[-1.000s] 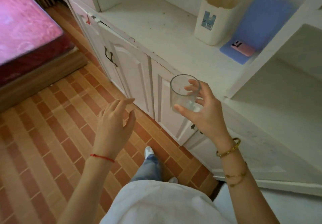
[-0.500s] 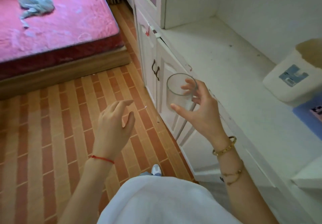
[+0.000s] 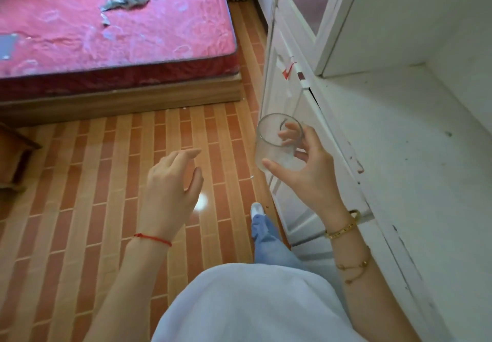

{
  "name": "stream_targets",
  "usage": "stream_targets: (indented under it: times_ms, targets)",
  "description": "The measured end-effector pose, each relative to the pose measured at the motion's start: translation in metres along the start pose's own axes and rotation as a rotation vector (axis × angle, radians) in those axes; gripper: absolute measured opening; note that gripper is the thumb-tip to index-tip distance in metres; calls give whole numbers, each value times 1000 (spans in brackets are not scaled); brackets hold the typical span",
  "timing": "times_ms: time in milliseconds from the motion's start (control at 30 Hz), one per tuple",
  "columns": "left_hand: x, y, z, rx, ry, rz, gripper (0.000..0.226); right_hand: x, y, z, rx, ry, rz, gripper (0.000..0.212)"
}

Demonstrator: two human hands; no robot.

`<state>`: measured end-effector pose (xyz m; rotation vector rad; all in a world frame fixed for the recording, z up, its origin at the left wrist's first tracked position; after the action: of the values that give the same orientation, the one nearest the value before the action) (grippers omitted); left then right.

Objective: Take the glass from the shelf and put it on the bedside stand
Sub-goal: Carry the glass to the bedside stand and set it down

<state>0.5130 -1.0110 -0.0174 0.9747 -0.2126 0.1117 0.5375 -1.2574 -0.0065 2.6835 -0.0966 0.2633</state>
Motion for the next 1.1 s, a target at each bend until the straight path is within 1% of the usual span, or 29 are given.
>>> stream_targets:
  times_ms: [233, 400, 567, 833, 967, 1100]
  targets:
    - [105, -15, -30, 5, 98, 63, 32, 130, -31, 22, 19, 26, -84, 72]
    - [192, -6, -45, 17, 173, 158, 33, 241, -60, 12, 38, 114, -142, 70]
    - [262, 2, -70, 15, 238, 242, 31, 335, -95, 5, 55, 183, -190, 69]
    - [354, -5, -130, -7, 334, 271, 31, 445, -160, 17, 57, 172, -224, 73]
    - [412, -3, -174, -20, 353, 285, 33, 505, -204, 21, 53, 173, -243, 72]
    - [477, 13, -228, -7, 364, 293, 35, 575, -262, 11, 70, 184, -281, 70]
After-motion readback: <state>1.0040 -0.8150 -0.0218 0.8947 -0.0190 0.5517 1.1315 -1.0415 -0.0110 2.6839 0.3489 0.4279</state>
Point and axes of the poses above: each hand's wrist, its own x-axis towards the middle knuckle, its own y-axis out of the back of the hand, z = x × y, the point moved 10 cm from there along x, towards the middle knuckle, and after that the axes turned 1 degree about y, right-handed, at the moved point
